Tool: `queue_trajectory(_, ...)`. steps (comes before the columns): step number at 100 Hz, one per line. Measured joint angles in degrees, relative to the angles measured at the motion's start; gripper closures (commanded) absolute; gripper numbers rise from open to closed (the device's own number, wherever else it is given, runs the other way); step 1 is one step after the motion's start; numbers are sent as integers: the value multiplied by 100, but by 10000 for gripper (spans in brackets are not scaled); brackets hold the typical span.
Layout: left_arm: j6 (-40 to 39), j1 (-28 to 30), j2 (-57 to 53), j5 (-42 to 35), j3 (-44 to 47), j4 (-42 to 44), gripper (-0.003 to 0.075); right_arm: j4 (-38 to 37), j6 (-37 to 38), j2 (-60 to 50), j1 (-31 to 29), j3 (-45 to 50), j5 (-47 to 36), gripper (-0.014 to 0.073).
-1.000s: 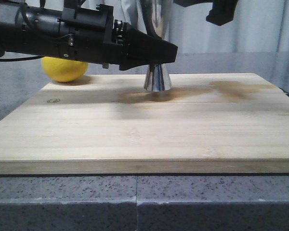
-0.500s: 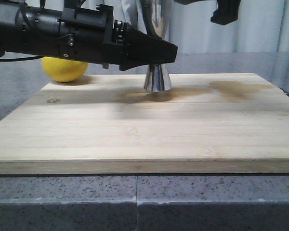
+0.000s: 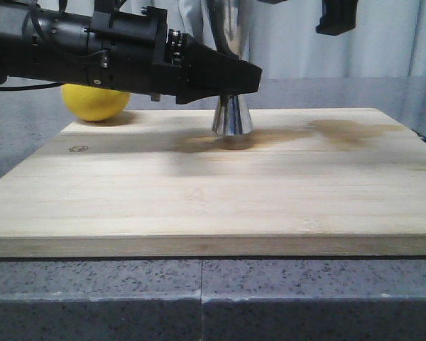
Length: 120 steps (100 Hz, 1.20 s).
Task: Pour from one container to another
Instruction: 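Tilt the beaker with the right gripper, pouring liquid into the jigger, then bring the beaker back and lower it onto the board, right gripper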
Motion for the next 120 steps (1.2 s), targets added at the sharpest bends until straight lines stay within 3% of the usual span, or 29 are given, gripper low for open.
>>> queue_trajectory(76,0,0,0,-9,0,12,659,-299,57,0,0,0,-21,315)
queue_trajectory(120,0,0,0,-9,0,15,659,1704,900,0,12,-3,376,315)
